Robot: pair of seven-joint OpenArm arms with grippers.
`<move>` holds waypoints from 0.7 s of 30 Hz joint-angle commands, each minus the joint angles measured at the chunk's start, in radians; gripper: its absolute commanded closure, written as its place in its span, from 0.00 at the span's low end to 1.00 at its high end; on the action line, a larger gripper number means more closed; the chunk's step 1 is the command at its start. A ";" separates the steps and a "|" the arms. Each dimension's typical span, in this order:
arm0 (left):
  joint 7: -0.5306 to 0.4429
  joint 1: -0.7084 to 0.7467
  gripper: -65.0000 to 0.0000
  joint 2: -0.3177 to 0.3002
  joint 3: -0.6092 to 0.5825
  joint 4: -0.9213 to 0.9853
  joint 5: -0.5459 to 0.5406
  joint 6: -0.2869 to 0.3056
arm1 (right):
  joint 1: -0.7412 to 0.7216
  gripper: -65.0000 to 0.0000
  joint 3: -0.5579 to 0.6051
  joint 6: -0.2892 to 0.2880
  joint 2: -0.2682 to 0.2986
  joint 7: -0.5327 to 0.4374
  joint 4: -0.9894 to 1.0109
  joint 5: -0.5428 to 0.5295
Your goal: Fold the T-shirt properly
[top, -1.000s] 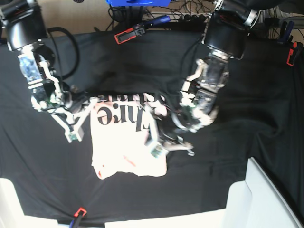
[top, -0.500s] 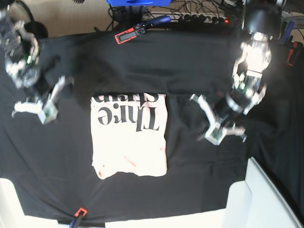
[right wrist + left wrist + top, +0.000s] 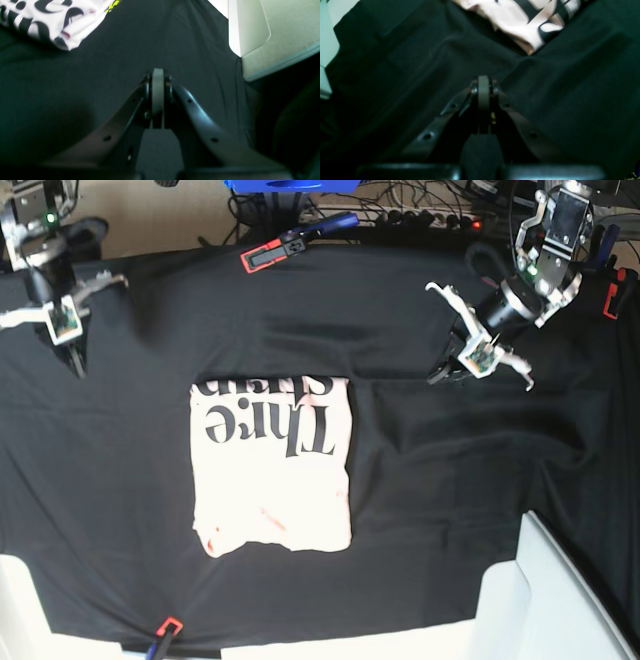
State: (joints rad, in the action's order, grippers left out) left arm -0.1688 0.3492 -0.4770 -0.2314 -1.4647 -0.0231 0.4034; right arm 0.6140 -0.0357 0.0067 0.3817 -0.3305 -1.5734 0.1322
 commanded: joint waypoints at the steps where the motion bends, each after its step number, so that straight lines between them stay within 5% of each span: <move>1: -0.036 0.020 1.00 -0.021 0.007 -0.014 -0.010 -0.005 | 0.011 1.00 -0.022 0.011 0.015 -0.031 -0.015 -0.006; 13: -0.160 0.250 1.00 -0.098 0.007 -0.012 -0.010 -0.094 | 0.168 1.00 -0.069 0.011 0.012 -0.032 -0.014 -0.006; 21: -0.154 0.391 1.00 -0.096 0.007 -0.015 -0.010 -0.094 | 0.261 1.00 -0.068 0.011 -0.071 -0.028 -0.015 -0.006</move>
State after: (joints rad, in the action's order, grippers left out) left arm -0.2985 0.7254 -0.5648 -0.2287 -1.4681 -0.0254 0.3130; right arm 0.8551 -0.0959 0.0013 0.2958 -0.3405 -1.5757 0.1341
